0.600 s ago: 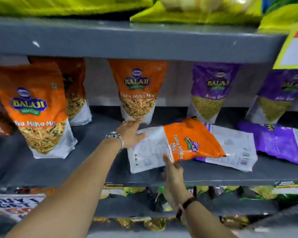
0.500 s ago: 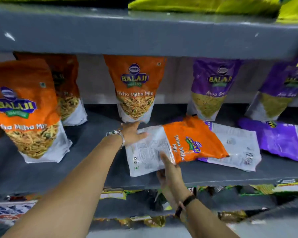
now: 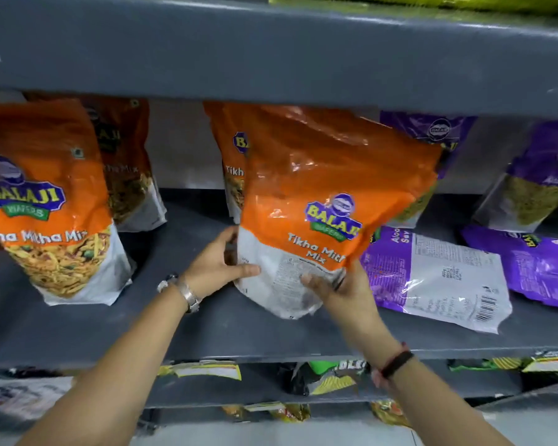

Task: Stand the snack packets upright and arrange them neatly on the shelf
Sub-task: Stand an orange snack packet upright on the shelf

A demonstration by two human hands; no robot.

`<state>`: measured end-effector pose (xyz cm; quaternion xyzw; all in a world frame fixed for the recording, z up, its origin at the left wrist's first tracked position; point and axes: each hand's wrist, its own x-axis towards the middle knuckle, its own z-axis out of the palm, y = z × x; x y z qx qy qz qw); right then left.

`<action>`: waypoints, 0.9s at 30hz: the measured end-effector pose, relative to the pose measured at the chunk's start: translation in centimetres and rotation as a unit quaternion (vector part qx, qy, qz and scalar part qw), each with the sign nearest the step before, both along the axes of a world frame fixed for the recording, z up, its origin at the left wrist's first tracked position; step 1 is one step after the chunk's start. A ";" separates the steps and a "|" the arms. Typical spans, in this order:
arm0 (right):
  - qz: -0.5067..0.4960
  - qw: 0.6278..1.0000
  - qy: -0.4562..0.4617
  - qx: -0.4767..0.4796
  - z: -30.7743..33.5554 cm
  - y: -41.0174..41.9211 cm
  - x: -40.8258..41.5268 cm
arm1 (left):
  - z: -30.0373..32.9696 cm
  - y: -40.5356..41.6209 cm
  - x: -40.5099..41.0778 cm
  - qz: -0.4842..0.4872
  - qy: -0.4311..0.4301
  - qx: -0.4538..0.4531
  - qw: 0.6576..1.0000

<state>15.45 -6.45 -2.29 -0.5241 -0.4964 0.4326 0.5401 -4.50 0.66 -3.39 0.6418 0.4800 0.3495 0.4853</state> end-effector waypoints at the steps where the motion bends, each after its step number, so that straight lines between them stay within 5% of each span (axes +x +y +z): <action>1: 0.033 0.999 -0.026 -0.001 0.3 1.0 0.5 | -0.3 -0.5 0.0 0.029 -0.028 0.010 0.999; 7: 0.150 0.975 -0.161 -0.018 -0.5 5.6 0.9 | -2.7 -3.0 0.3 0.202 -0.069 0.086 0.973; 12: 0.146 0.980 -0.138 -0.001 -0.8 4.0 0.3 | -3.4 -2.7 -0.1 0.203 -0.061 0.084 0.974; 17: 0.127 0.991 -0.034 0.025 -1.8 2.2 1.7 | -3.4 -2.5 -0.8 0.337 -0.079 0.104 0.932; 22: 0.159 0.985 -0.061 -0.021 -1.9 4.2 0.4 | -4.2 -6.3 0.0 0.224 -0.147 0.126 0.955; 27: 0.274 0.961 -0.036 -0.032 -2.2 4.2 -2.5 | -4.8 -6.8 1.0 0.132 0.074 0.168 0.974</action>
